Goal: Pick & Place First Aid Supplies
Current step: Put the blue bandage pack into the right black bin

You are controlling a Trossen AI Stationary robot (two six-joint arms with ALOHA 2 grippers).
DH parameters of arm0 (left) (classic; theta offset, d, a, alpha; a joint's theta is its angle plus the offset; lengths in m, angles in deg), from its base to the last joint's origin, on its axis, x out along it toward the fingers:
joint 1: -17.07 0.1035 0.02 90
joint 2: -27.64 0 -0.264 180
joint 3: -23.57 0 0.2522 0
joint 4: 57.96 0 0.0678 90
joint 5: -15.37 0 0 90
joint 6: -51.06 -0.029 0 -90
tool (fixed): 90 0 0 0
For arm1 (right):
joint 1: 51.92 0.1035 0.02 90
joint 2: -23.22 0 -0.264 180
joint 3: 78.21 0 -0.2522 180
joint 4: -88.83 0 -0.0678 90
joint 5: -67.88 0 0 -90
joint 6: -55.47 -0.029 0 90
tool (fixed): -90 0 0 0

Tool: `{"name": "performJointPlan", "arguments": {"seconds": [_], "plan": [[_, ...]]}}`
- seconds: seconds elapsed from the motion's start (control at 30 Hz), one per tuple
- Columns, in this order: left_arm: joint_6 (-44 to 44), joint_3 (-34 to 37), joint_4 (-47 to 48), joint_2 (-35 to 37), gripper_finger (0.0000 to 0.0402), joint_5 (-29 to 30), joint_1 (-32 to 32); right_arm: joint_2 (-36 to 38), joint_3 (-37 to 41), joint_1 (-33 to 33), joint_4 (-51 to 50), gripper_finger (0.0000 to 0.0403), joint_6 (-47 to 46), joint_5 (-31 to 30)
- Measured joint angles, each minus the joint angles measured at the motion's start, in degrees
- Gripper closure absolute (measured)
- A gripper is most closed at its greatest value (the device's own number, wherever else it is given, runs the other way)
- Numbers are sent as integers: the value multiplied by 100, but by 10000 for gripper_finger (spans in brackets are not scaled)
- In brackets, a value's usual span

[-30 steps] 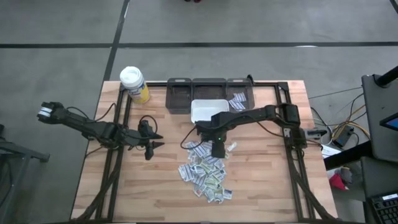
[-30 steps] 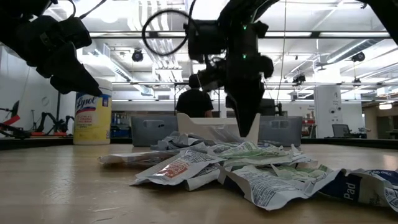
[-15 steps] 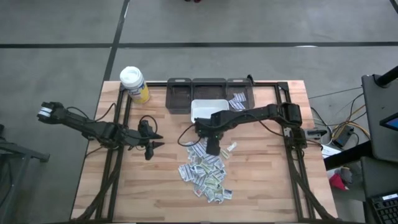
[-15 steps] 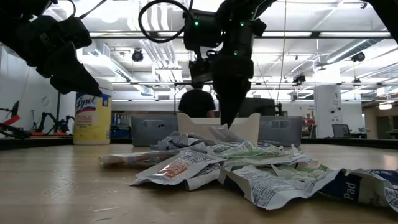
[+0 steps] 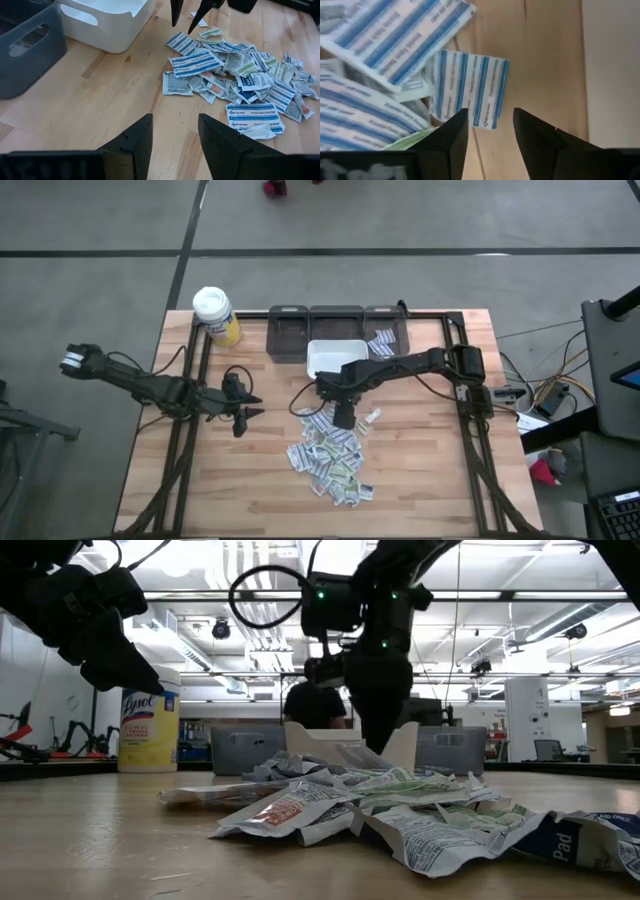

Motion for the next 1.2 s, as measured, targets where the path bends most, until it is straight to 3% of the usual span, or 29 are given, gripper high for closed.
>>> {"name": "performJointPlan", "arguments": {"seconds": [0.57,1.2], "plan": [[0,0,0,0,241,0,-1,36,829,-20,856,282,-365,-201],[0,0,-2,0,241,0,-1,38,527,-15,664,391,-238,-381]]}}
